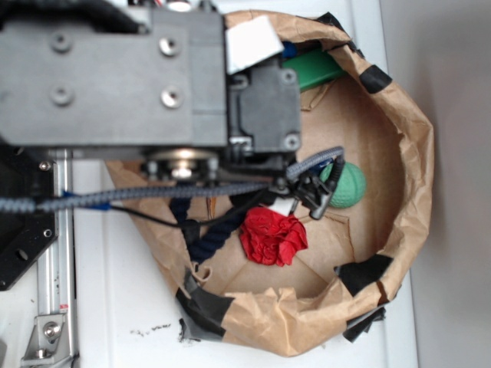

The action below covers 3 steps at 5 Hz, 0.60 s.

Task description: Grab the shell.

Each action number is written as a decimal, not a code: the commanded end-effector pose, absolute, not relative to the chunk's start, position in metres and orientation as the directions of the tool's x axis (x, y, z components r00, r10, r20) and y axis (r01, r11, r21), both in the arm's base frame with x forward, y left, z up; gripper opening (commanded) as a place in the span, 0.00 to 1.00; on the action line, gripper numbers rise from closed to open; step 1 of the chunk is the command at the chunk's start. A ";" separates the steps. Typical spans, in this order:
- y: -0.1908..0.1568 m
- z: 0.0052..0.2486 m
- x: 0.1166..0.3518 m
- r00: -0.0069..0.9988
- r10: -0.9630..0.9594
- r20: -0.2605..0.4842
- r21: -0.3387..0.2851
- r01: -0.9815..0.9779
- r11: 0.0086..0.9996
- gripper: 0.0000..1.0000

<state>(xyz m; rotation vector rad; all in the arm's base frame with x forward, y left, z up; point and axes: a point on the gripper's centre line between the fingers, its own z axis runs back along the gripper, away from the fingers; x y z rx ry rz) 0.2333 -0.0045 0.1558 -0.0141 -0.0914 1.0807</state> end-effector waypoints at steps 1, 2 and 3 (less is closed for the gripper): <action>0.006 0.157 0.225 0.465 0.882 0.074 -0.080 -0.879 0.470 1.00; 0.032 0.107 0.225 0.358 0.916 0.181 -0.108 -0.919 0.380 1.00; 0.046 0.058 0.224 0.307 0.935 0.180 -0.076 -0.943 0.324 1.00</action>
